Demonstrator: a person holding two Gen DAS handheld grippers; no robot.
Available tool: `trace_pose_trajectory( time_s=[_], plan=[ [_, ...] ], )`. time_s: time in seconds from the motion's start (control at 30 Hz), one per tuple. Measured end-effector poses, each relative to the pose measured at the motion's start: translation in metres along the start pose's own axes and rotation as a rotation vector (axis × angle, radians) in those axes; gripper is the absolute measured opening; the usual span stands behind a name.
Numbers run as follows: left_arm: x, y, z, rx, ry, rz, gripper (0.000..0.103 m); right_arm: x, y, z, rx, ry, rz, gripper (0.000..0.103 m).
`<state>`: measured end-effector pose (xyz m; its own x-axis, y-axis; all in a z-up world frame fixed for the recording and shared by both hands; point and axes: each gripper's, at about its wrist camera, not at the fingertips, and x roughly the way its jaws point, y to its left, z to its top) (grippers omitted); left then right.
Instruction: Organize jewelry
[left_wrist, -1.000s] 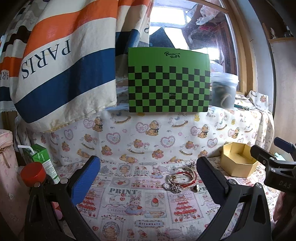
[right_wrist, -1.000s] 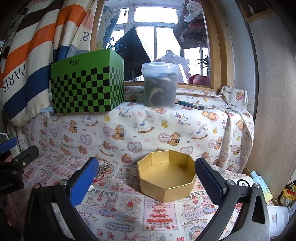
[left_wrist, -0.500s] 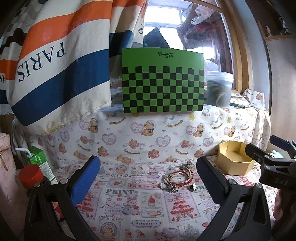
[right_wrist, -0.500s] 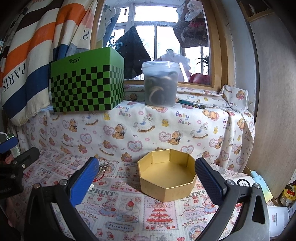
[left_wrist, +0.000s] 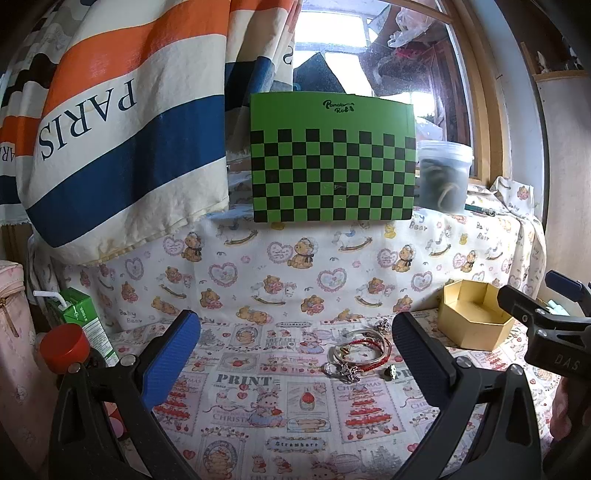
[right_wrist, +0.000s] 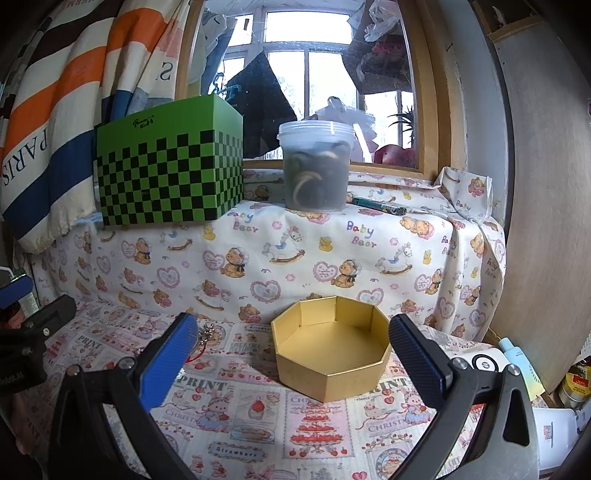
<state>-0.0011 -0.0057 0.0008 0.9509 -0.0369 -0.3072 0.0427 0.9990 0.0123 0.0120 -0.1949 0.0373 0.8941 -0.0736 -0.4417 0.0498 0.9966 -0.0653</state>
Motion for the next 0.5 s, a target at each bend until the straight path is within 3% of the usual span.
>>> trace_pose_trajectory(
  time_s=[0.5],
  plan=[
    [-0.0001, 0.0010, -0.0003, 0.000, 0.000, 0.001, 0.103, -0.0003, 0.0003, 0.0001, -0.002, 0.000, -0.001, 0.103]
  ],
)
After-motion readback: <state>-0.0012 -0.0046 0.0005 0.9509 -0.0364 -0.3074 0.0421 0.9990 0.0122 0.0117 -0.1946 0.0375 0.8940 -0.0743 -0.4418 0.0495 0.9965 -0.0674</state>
